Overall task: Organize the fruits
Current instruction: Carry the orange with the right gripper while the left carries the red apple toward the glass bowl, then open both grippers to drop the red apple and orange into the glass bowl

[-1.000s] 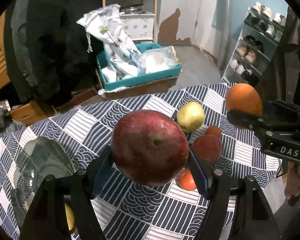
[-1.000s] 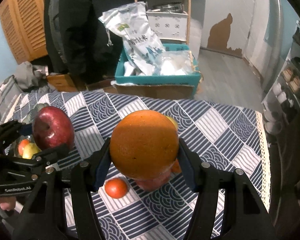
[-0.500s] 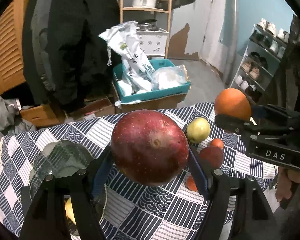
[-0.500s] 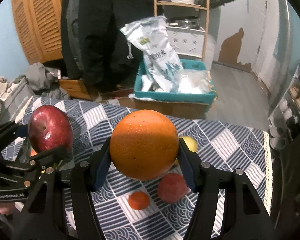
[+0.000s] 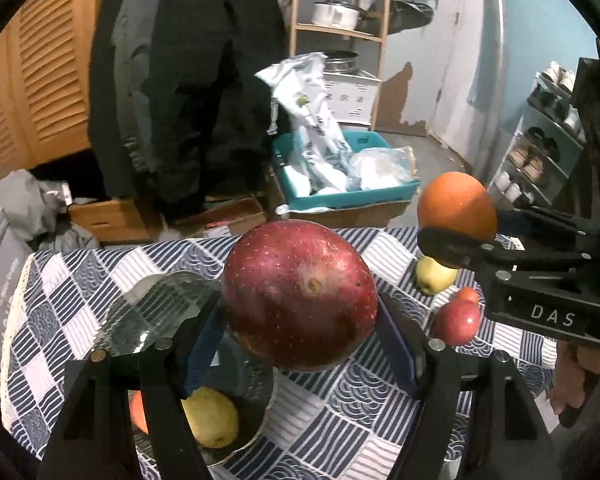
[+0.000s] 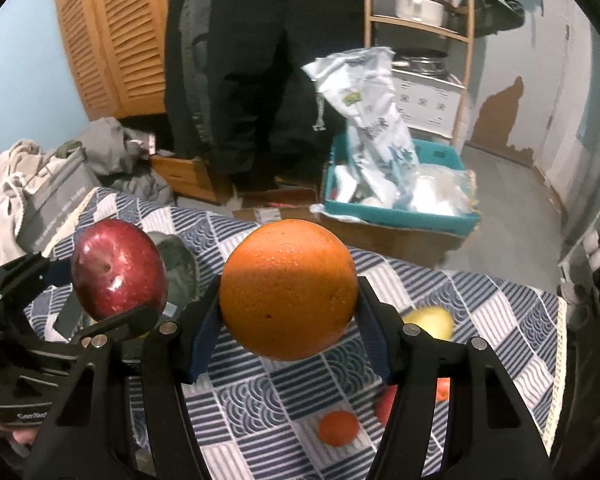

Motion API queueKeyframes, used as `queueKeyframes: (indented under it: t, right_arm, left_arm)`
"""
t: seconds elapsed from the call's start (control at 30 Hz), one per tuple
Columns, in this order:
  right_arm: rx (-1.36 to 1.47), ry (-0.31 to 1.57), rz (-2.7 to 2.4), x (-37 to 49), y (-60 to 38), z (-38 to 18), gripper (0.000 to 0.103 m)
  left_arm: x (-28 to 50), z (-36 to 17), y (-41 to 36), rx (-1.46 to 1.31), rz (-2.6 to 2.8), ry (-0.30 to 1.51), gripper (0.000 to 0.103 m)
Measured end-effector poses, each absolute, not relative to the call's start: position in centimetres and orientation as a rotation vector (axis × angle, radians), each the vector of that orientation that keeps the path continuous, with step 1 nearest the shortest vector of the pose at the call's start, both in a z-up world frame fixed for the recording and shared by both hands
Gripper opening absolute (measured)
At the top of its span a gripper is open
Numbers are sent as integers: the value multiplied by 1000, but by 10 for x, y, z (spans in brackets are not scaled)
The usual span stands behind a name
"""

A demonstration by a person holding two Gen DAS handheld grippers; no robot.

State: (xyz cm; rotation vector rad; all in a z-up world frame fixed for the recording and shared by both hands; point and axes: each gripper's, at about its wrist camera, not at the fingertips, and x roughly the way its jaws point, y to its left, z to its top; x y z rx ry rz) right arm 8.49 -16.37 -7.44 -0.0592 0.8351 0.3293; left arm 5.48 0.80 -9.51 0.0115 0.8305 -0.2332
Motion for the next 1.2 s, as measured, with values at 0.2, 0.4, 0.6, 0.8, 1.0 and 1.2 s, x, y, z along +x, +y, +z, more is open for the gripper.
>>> queueKeyframes:
  t: [0.2,0.4,0.6,0.8,1.0,1.2]
  right_arm:
    - [-78,835,376,91,-133,-74,62]
    - [-87,853,424,99,-104,-80,62]
    - [-94,890,472,108,-74,-94,62]
    - [-111,949,515,119,-44,-120,62]
    - [-129,1013,555,125,-17,-146,62]
    - [-161,1080,586,125,4,-174,62]
  left_arm:
    - [57,-97,37,-14,-180,831,75]
    - [60,-104,69,-51,-126,844,75]
    - [65,-120,103,-84,-66,873,75]
    - [71,-143,134,-118,-4,918,75]
    - [76,-172,156,-137,60,978,75]
    - [78,-192,170,-163,93,1033,75]
